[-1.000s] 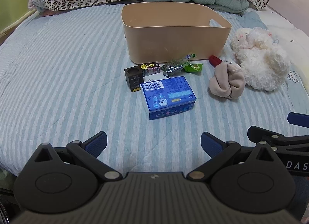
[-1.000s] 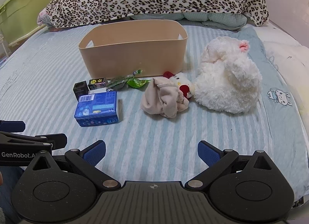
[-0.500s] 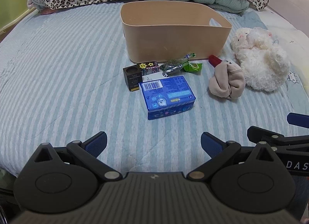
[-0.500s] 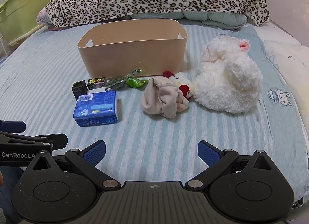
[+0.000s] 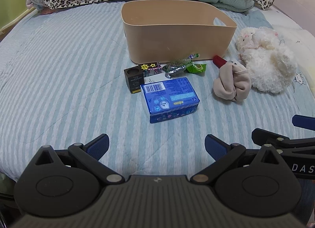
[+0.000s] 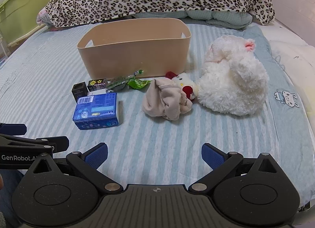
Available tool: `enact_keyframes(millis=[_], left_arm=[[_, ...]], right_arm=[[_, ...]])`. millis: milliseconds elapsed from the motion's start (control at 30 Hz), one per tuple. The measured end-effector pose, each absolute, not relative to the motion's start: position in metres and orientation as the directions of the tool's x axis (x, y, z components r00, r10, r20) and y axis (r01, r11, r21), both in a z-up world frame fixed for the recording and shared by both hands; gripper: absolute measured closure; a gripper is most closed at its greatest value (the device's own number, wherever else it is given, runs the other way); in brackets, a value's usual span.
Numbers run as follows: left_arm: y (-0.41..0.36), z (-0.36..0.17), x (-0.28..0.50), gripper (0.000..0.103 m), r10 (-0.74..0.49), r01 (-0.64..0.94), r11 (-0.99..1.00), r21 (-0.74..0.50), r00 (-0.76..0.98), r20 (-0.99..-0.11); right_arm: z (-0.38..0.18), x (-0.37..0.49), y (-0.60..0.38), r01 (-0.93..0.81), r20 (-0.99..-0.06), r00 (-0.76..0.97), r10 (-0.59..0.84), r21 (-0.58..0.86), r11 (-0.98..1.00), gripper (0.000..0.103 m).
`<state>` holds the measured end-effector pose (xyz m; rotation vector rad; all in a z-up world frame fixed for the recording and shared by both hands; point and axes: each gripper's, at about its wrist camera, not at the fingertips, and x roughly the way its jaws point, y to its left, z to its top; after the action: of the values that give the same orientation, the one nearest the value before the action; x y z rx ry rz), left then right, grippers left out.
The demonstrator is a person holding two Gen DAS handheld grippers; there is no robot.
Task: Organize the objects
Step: 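Move both tools toward the blue box and beige sock plush, then grasp the blue box with the left gripper while the right gripper grasps the beige sock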
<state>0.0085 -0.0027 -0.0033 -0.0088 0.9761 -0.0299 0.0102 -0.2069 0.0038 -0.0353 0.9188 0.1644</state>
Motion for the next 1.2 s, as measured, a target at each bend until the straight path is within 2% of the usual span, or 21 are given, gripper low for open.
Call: enact_keyframes(millis=[833,1200], left_arm=[[-0.005,-0.020,0.044,0.000,-0.014,0.006,1.000,-0.013,0.544,-0.839],[-0.002,-0.046,0.078,0.000,-0.029,-0.019,0.999,-0.044,0.510,-0.860]], right_arm=[[-0.007,0.038,-0.219,-0.148,-0.788,0.601,0.130,0.049,0.988,0.000],[-0.025,0.071,-0.227,-0.161,-0.776,0.616,0.133,0.041,0.986,0.000]])
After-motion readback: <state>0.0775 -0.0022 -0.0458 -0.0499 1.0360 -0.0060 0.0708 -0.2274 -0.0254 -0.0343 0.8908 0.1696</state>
